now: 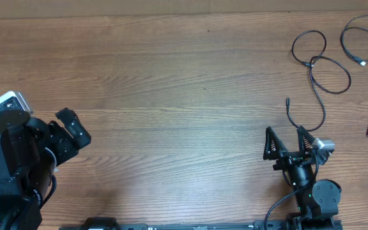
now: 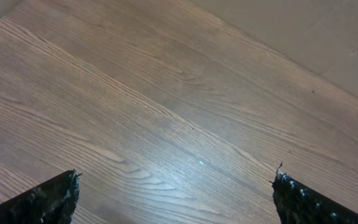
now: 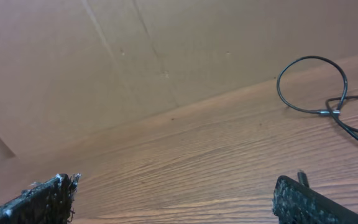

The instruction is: Untangle cables

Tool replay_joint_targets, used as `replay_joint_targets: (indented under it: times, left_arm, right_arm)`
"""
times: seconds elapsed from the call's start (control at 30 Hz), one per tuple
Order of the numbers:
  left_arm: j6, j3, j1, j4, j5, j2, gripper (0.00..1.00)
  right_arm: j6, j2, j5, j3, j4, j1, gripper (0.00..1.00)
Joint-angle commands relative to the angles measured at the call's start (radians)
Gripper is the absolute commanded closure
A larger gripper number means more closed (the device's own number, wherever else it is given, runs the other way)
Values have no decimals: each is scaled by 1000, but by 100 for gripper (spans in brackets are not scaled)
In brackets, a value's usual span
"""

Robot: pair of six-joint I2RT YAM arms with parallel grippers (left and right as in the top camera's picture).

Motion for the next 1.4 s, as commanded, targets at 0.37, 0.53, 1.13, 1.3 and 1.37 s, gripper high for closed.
replay_joint_targets:
  times: [0.37, 0.53, 1.13, 1.3, 1.37]
  left_arm:
    - [-14, 6, -5, 4, -13, 3, 0]
    - [-14, 6, -5, 4, -13, 3, 1]
    - [-14, 6, -5, 4, -13, 3, 0]
    - [-14, 6, -5, 4, -13, 3, 0]
    - [-14, 6, -5, 4, -13, 3, 1]
  right_arm:
    - [-314, -12, 43, -12, -3, 23, 0]
    - [-349, -12, 54, -11, -4, 24, 0]
    - [-338, -12, 43, -11, -1, 24, 0]
    - [-338, -12, 43, -11, -1, 24, 0]
    - [-338, -12, 43, -11, -1, 24, 0]
